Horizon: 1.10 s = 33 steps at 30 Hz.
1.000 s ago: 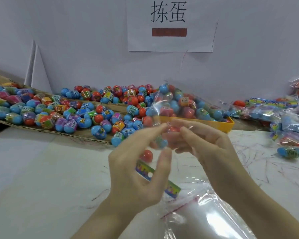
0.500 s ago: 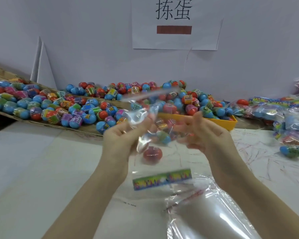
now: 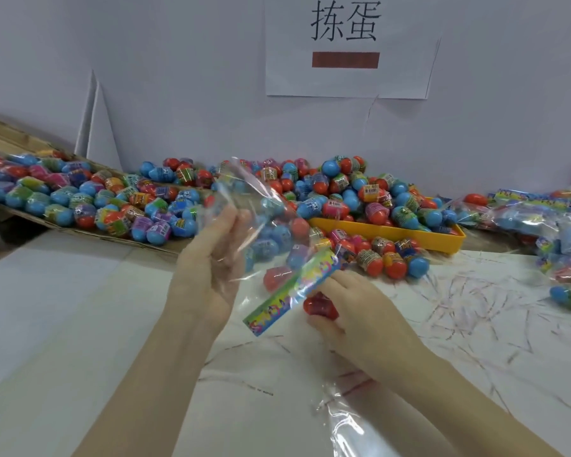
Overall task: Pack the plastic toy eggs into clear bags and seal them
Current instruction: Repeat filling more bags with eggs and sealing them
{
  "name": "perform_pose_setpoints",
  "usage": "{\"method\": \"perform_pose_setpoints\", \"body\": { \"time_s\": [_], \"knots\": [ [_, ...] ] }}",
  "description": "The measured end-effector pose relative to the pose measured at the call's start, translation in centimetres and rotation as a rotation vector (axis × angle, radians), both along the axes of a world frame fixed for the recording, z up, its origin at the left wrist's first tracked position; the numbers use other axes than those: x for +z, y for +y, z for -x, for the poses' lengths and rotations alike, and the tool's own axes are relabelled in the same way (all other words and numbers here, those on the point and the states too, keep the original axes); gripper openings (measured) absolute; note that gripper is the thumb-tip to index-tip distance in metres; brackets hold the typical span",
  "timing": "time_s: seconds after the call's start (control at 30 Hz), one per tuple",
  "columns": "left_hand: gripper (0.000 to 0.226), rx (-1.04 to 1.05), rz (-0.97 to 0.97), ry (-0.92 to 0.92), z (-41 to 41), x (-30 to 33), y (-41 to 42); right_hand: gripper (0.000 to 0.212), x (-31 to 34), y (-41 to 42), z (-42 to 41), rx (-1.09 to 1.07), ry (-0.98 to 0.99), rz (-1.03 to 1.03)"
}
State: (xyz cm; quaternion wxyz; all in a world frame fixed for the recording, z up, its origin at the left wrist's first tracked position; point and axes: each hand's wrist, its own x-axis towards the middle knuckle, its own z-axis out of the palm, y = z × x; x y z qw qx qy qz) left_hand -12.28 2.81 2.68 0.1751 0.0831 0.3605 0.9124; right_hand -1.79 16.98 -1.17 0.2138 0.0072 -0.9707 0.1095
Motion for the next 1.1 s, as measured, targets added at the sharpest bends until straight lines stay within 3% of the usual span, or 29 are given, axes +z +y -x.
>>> {"method": "perform_pose_setpoints", "body": {
  "time_s": [0.13, 0.23, 0.37, 0.47, 0.57, 0.67, 0.9, 1.1],
  "knots": [
    [0.024, 0.219, 0.366, 0.347, -1.6, -0.1, 1.2, 0.039, 2.6, 1.7, -0.6, -0.218, 0.218, 0.347],
    [0.021, 0.32, 0.453, 0.531, -3.3, -0.4, 2.0, 0.03, 5.3, 3.3, -2.1, -0.37, 0.488, 0.561],
    [0.022, 0.369, 0.51, 0.674, -5.2, -1.2, 2.9, 0.019, 7.2, 1.4, -3.7, 0.013, 0.597, 0.912],
    [0.025, 0.447, 0.569, 0.847, -5.9, -1.6, 3.2, 0.032, 7.4, -0.3, -4.1, 0.172, 0.542, 0.803],
    [0.021, 0.545, 0.602, 1.053, -6.1, -1.9, 3.2, 0.036, 7.3, -0.5, -3.9, 0.071, 0.536, 0.592],
    [0.018, 0.643, 0.63, 1.205, -6.1, -2.4, 3.3, 0.031, 7.1, -0.7, -3.8, 0.001, 0.533, 0.539],
    [0.019, 0.718, 0.632, 1.338, -5.8, -2.5, 3.3, 0.028, 7.1, -0.8, -4.0, -0.022, 0.48, 0.629],
    [0.025, 0.661, 0.667, 1.255, -5.9, -2.1, 3.3, 0.028, 7.1, -0.9, -4.0, 0.036, 0.381, 0.64]
  ]
}}
